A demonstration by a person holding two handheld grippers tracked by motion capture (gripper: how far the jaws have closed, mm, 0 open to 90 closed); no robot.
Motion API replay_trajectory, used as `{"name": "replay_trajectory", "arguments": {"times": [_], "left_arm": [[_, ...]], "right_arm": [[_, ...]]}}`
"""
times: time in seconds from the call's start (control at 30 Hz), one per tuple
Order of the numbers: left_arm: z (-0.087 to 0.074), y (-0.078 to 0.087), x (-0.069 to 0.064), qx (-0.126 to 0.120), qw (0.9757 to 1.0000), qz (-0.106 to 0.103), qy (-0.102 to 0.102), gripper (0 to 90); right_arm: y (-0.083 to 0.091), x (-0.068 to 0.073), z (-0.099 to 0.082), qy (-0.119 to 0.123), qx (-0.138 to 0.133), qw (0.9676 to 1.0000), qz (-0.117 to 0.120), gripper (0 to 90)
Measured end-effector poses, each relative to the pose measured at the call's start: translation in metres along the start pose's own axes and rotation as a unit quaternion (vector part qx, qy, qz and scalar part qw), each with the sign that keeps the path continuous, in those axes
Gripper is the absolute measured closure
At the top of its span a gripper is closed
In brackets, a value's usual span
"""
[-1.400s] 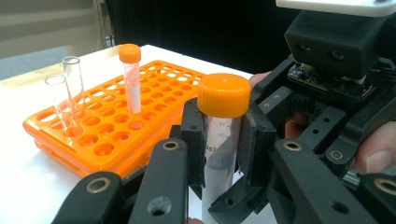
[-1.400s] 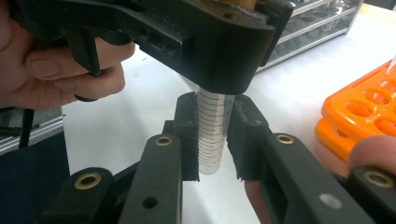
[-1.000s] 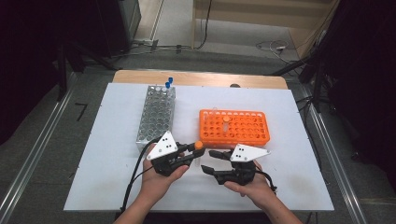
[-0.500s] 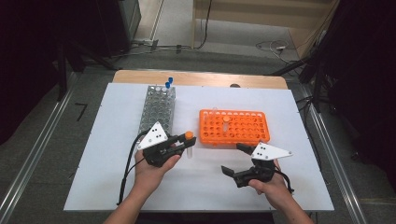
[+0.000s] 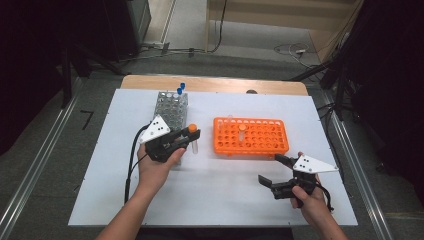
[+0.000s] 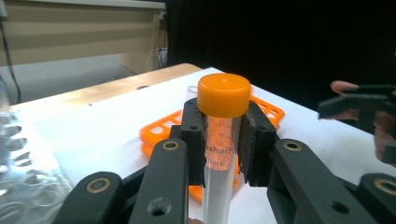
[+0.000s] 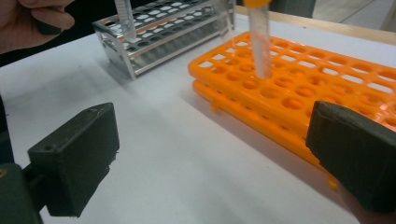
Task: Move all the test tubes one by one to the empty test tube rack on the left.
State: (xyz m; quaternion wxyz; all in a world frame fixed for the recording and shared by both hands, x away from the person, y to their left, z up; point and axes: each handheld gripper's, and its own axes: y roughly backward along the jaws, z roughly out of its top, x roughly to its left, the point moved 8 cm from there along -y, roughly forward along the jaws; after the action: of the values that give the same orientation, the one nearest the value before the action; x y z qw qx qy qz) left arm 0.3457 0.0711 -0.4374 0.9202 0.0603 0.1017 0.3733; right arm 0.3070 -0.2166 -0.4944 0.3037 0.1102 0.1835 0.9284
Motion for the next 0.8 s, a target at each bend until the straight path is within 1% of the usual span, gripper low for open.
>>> {"name": "replay_trajectory", "arguments": {"times": [0.1,0.2,0.23,0.33,0.43,0.63,0.7,0.8], "left_arm": [[0.005,-0.001,0.01,-0.005,0.9999,0.009,0.006,75.1],[0.008,-0.003,0.019,-0.008,0.9998,0.019,0.005,75.1],[0.009,-0.003,0.022,-0.008,0.9997,0.021,0.006,75.1],[0.012,-0.006,0.03,-0.01,0.9994,0.031,0.008,75.1],[0.013,-0.008,0.038,-0.007,0.9991,0.041,0.005,75.1],[0.017,-0.014,0.056,-0.005,0.9982,0.059,0.007,75.1],[0.018,-0.016,0.062,-0.004,0.9977,0.067,0.005,75.1],[0.021,-0.02,0.072,-0.007,0.9968,0.079,0.009,75.1]], "right_arm": [[0.005,-0.009,-0.004,-0.007,-0.001,0.9999,-0.008,1.2],[0.011,-0.017,-0.008,-0.013,-0.003,0.9998,-0.017,1.2],[0.012,-0.02,-0.009,-0.011,-0.003,0.9997,-0.02,1.2],[0.014,-0.029,-0.012,-0.015,-0.002,0.9994,-0.03,1.2],[0.015,-0.037,-0.015,-0.019,0.0,0.9991,-0.039,1.2],[0.014,-0.045,-0.018,-0.024,0.001,0.9986,-0.048,1.2],[0.014,-0.047,-0.018,-0.026,-0.001,0.9985,-0.049,1.2],[0.014,-0.049,-0.019,-0.028,-0.001,0.9982,-0.053,1.2]]}}
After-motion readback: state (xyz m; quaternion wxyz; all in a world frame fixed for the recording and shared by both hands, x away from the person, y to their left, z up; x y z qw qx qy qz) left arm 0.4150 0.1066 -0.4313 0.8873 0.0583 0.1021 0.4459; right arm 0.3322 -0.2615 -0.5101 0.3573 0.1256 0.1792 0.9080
